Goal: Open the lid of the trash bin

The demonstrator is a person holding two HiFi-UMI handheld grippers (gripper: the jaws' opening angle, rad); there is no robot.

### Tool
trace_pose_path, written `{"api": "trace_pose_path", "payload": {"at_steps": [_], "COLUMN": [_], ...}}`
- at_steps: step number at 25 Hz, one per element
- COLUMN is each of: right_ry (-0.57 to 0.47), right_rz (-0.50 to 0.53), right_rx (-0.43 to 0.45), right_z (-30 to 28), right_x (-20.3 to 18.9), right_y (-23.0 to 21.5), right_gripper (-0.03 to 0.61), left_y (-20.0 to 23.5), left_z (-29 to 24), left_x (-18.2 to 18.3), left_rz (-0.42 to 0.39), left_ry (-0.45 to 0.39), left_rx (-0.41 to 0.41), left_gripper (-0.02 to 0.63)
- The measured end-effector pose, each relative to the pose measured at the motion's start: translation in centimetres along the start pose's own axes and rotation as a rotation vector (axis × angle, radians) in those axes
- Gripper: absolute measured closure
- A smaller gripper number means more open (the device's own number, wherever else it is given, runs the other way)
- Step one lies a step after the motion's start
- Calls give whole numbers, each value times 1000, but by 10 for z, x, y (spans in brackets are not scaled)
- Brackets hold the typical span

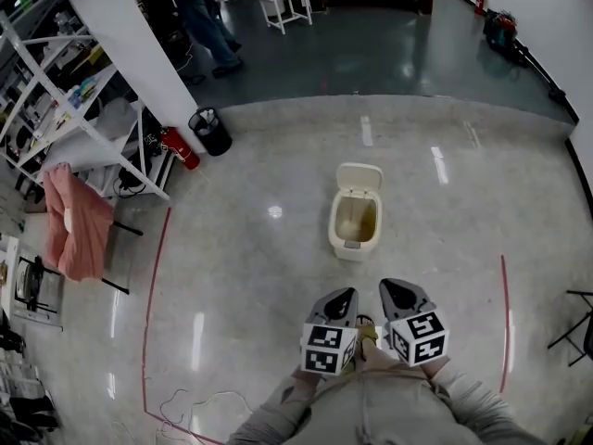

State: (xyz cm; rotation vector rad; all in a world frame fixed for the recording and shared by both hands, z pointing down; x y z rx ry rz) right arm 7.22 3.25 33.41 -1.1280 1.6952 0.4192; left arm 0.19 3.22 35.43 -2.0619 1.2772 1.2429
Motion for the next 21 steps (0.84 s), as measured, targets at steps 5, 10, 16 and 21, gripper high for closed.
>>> {"api": "trace_pose_path", "payload": {"at_steps": [5,10,16,21], "right_ry": [7,14,16,26], "right_rz": [20,26,30,37], "right_rx": [9,11,11,18], "right_z": [2,0,-1,-9], "right_x": [-2,-2,0,2], "right_y": [5,7,10,15], "right_gripper": [580,580,580,578], "left_y": [0,5,8,14], "left_z": [5,6,7,9], "left_x": [-3,-4,0,7], "left_rz": [3,1,-6,-19], "left_ry": [-8,-12,-19,-30], "left_rx": [3,13,11,10], "left_gripper": [611,611,611,611]}}
Point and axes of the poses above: the fingertips, and each gripper's own axes: z backward along the fingers, y to its left, x out of its top, the point moved 1 cm from there along z, backward along the fingers, and after that the axes turned 11 degrees about x, right-handed, at the moved point
